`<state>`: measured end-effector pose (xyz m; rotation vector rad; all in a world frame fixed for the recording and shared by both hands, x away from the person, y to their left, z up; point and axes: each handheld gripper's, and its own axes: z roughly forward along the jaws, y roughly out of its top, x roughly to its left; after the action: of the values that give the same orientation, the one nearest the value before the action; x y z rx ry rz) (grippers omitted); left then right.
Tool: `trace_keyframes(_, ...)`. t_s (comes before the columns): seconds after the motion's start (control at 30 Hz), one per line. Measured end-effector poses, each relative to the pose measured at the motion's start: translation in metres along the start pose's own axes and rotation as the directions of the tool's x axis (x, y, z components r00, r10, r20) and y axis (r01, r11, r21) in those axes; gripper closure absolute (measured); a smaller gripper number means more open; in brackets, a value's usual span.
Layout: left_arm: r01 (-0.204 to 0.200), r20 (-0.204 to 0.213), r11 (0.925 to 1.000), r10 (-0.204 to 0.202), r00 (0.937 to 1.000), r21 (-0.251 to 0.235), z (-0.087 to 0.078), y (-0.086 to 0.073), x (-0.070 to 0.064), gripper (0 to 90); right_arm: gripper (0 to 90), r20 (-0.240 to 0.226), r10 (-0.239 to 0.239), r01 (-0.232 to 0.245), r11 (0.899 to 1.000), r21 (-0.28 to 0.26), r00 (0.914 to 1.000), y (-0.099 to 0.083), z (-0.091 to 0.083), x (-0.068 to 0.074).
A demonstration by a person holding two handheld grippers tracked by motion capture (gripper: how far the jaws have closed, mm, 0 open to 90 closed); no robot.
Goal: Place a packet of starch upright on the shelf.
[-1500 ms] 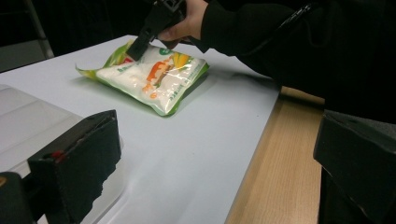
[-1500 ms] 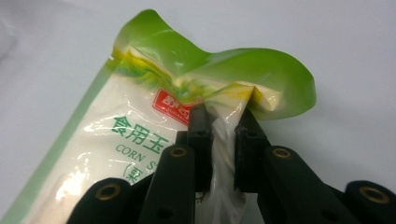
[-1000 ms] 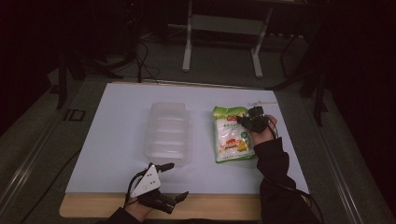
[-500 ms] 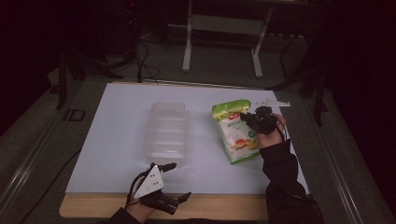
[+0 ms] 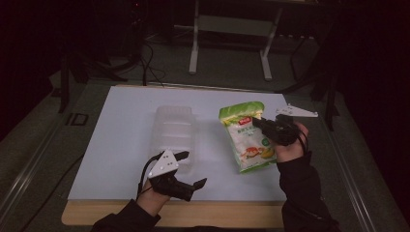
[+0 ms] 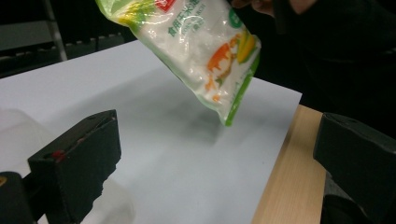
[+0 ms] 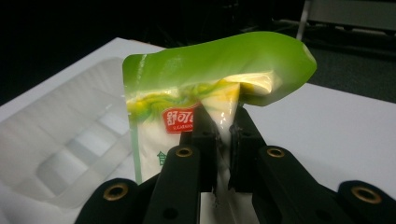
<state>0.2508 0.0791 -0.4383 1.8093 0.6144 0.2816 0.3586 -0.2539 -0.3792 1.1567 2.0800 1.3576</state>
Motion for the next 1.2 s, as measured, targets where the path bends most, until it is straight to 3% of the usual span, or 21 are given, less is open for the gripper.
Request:
trace_keyframes(0.1,0.016,0.008,0.9997,-0.016,0.9998,0.018,0.009,0.013,0.002,1.3,83.7,-0.009,-0.005,0.005,1.000,-0.016,0.9999,0.000,-0.006,0.005)
trace_keyframes(0.17,0.021,0.039,0.9998,-0.021,0.9990,-0.001,0.013,0.020,0.005,1.3,83.6,-0.008,-0.014,0.014,1.000,-0.027,0.9999,0.001,-0.010,0.008)
trace_keyframes(0.27,0.021,0.052,0.9996,-0.020,0.9985,-0.019,0.020,0.029,0.010,1.2,83.7,-0.012,-0.026,0.026,0.999,-0.045,0.9996,0.002,-0.016,0.012)
trace_keyframes(0.33,0.043,0.062,0.9986,-0.041,0.9972,-0.029,0.026,0.036,0.015,1.3,83.6,-0.014,-0.032,0.031,0.998,-0.059,0.9994,0.003,-0.019,0.015)
trace_keyframes(0.63,0.086,0.042,0.9957,-0.084,0.9955,-0.034,0.053,0.053,0.031,1.3,83.6,-0.034,-0.061,0.057,0.992,-0.112,0.9975,0.007,-0.032,0.029)
trace_keyframes(0.77,0.107,0.060,0.9938,-0.105,0.9927,-0.032,0.065,0.056,0.036,1.5,83.6,-0.054,-0.068,0.061,0.991,-0.122,0.9962,0.009,-0.035,0.037)
trace_keyframes(0.9,0.124,0.074,0.9920,-0.122,0.9897,-0.021,0.076,0.058,0.039,7.4,83.6,-0.082,-0.070,0.059,0.990,-0.130,0.9942,0.009,-0.036,0.043)
trace_keyframes(1.03,0.147,0.055,0.9889,-0.148,0.9875,0.017,0.084,0.059,0.041,16.0,83.6,-0.102,-0.090,0.076,0.988,-0.133,0.9908,0.010,-0.036,0.048)
trace_keyframes(1.2,0.194,0.143,0.9810,-0.193,0.9707,0.005,0.089,0.058,0.044,38.1,83.6,-0.116,-0.107,0.092,0.987,-0.133,0.9875,0.010,-0.035,0.054)
